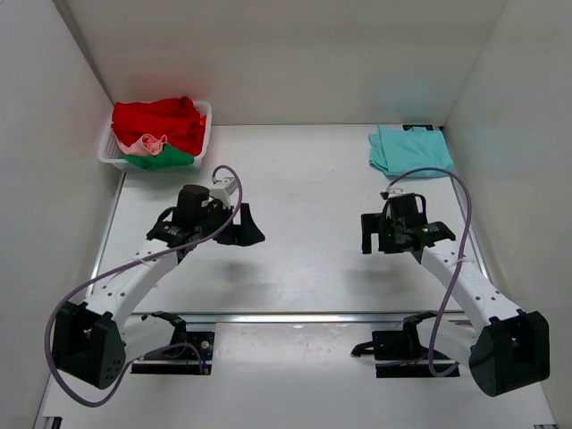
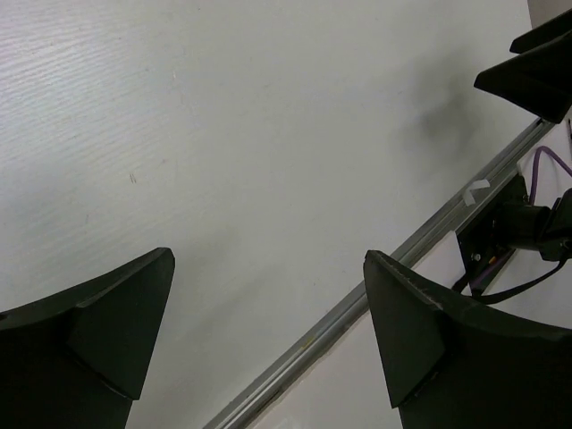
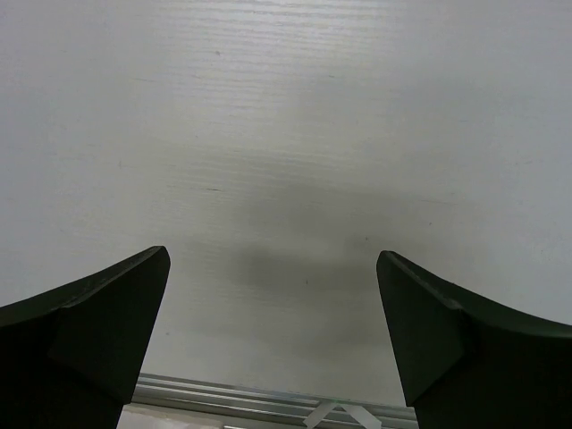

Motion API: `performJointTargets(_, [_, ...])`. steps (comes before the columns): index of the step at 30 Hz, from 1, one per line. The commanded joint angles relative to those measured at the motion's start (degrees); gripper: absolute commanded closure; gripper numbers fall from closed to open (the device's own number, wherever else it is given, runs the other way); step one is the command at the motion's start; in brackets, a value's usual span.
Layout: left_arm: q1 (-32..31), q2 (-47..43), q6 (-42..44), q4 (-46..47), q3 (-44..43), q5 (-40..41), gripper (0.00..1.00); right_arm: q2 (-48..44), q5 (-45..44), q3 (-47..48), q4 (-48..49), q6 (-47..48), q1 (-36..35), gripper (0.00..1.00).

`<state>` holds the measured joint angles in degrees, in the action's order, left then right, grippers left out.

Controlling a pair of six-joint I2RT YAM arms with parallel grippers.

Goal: Fold and stack the t-shirts
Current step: Grab crumpled tshirt from bin with the left arm

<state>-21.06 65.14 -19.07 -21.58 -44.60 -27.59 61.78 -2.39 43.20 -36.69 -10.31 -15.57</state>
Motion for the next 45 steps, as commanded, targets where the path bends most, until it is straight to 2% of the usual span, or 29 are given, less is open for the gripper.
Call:
performJointTargets(1, [0.67, -4.67, -1.85, 4.60, 2.05, -1.49, 0.02, -2.10, 1.42, -0.49, 1.97, 0.46, 0.46, 0.01])
performJointTargets(5, [-0.82, -11.26, -1.15, 7.17, 4.69, 0.26, 0.01, -2.19, 0.82, -0.92, 1.88, 0.72, 0.89, 0.01])
performJointTargets(12, [2.60, -22.50, -3.96, 13.32, 10.67, 3.59, 0.01, -1.75, 1.69, -1.63, 2.32, 0.38, 1.16, 0.01])
performJointTargets(16, [6.10, -18.24, -1.68, 9.29, 4.55, 7.81, 0.03, -1.57, 3.97, -1.81, 2.15, 0.02, 1.25, 0.01])
performJointTargets(18, [9.80, -13.32, -1.85, 9.10, -0.47, 7.83, 0.33, -0.87, 4.85, -0.93, 1.36, 0.02, 1.07, 0.01])
performJointTargets(19, [12.51, -8.59, -3.24, 8.32, -5.01, 8.34, 0.63, 0.09, 4.85, -0.75, 1.18, 0.20, 0.90, 0.01])
performJointTargets(20, [15.06, -6.19, -4.65, 7.53, -10.02, 8.87, 0.87, 0.53, 4.85, -0.05, 1.18, 0.46, 0.90, 0.01])
performJointTargets(21, [16.39, -0.78, -5.27, 7.43, -12.42, 8.44, 0.96, 0.71, 5.12, 0.22, 1.01, 0.81, 0.98, 0.01])
performJointTargets(22, [18.84, 4.76, -7.28, 7.35, -17.23, 8.26, 1.00, 1.41, 5.47, 0.65, 0.92, 0.64, 0.90, 0.01])
performJointTargets(23, [20.69, 9.69, -9.21, 7.43, -21.54, 9.22, 0.96, 1.76, 5.56, 0.92, 0.57, 1.07, 1.16, 0.01])
performJointTargets(24, [21.06, 12.35, -9.58, 6.82, -26.89, 10.10, 0.78, 2.72, 5.91, 1.09, 0.56, 1.25, 1.25, 0.00])
performJointTargets(26, [22.71, 21.91, -9.06, 4.55, -34.89, 13.34, 0.76, 3.17, 6.96, 1.79, 0.30, 1.87, 1.77, 0.01])
performJointTargets(27, [23.08, 24.39, -8.01, 1.75, -40.86, 13.36, 0.58, 3.96, 7.31, 2.15, 0.39, 2.13, 1.77, 0.01])
performJointTargets(28, [23.25, 29.11, -7.39, 0.59, -46.23, 14.05, 0.36, 4.14, 7.58, 2.41, 0.56, 2.65, 2.04, 0.01])
performJointTargets(30, [23.26, 35.47, -5.11, -3.27, -51.96, 18.88, 0.36, 4.92, 7.93, 2.76, 0.56, 3.18, 2.30, 0.01])
performJointTargets(32, [23.34, 37.41, -3.96, -4.34, -54.88, 26.76, 0.36, 5.54, 9.33, 3.38, 0.83, 2.75, 3.09, 0.00])
performJointTargets(33, [23.08, 37.77, -3.35, -4.26, -55.15, 27.41, 0.35, 6.15, 9.86, 3.21, 0.65, 3.36, 3.01, 0.01])
performJointTargets(38, [25.80, 38.83, -1.42, -5.48, -56.66, 42.78, 0.37, 7.74, 13.47, 3.21, 2.76, 2.84, 2.92, 0.01])
performJointTargets(42, [28.17, 36.28, -1.14, -2.07, -51.74, 46.22, 0.31, 8.36, 15.22, 2.33, 4.34, 2.31, 2.83, 0.01])
performJointTargets(45, [31.07, 38.20, -1.32, -1.79, -52.08, 43.69, 0.30, 8.10, 16.45, 2.24, 4.78, 1.61, 2.57, 0.01])
